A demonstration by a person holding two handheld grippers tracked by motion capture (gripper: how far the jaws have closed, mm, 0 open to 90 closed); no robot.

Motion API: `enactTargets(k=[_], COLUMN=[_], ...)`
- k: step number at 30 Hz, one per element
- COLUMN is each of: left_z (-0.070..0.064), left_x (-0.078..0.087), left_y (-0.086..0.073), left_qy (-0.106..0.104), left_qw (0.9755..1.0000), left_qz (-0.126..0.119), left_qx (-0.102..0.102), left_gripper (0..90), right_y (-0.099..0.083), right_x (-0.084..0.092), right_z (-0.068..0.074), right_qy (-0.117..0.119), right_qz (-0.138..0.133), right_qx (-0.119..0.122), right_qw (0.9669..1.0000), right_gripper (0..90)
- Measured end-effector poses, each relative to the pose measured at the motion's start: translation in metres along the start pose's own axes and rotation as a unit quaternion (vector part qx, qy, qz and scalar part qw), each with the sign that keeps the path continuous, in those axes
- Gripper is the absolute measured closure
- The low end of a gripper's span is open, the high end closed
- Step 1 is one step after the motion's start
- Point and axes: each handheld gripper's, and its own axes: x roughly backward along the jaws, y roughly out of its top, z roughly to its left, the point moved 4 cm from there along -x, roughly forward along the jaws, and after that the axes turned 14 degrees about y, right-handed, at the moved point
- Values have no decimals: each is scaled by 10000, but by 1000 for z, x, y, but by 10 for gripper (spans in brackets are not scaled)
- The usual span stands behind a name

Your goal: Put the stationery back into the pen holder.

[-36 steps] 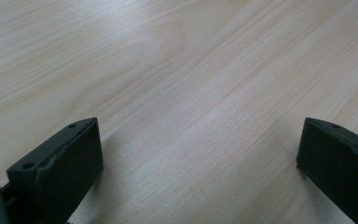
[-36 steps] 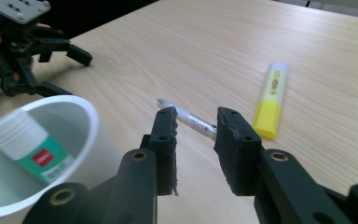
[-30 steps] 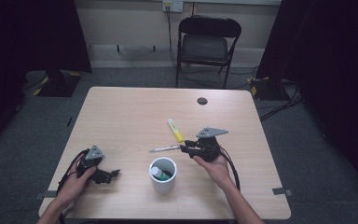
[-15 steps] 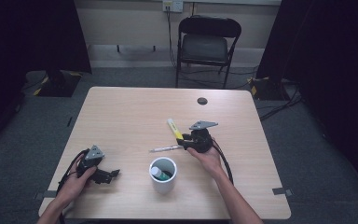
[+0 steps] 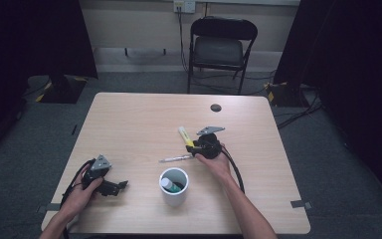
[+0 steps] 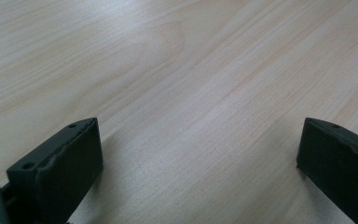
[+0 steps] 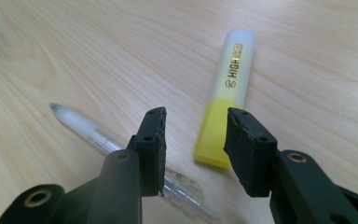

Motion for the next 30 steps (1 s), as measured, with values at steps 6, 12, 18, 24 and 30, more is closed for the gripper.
enactTargets(k=[6, 12, 18, 24, 30], left_z=[0, 0, 0, 0, 0], left_x=[0, 0, 0, 0, 0], left_y=[0, 0, 0, 0, 0], left_qy=[0, -1, 0, 0, -1], left_qw=[10000, 10000, 10000, 10000, 10000], left_qz=[-1, 0, -10, -8, -1], left_qx=[0, -4, 18, 17, -5], left_gripper=[0, 0, 0, 0, 0], right_y=[1, 1, -4, -5, -6], right_x=[-4, -11, -17, -19, -19], right_z=[-4, -8, -6, -8, -10], right_qy=[-23, -159, -249, -323, -510], right_qz=[-7, 99, 161, 186, 148], right_qx=[-135, -134, -158, -140, -81], right_qw=[9999, 9997, 9994, 9992, 9986], right_gripper=[541, 541, 555, 572, 635])
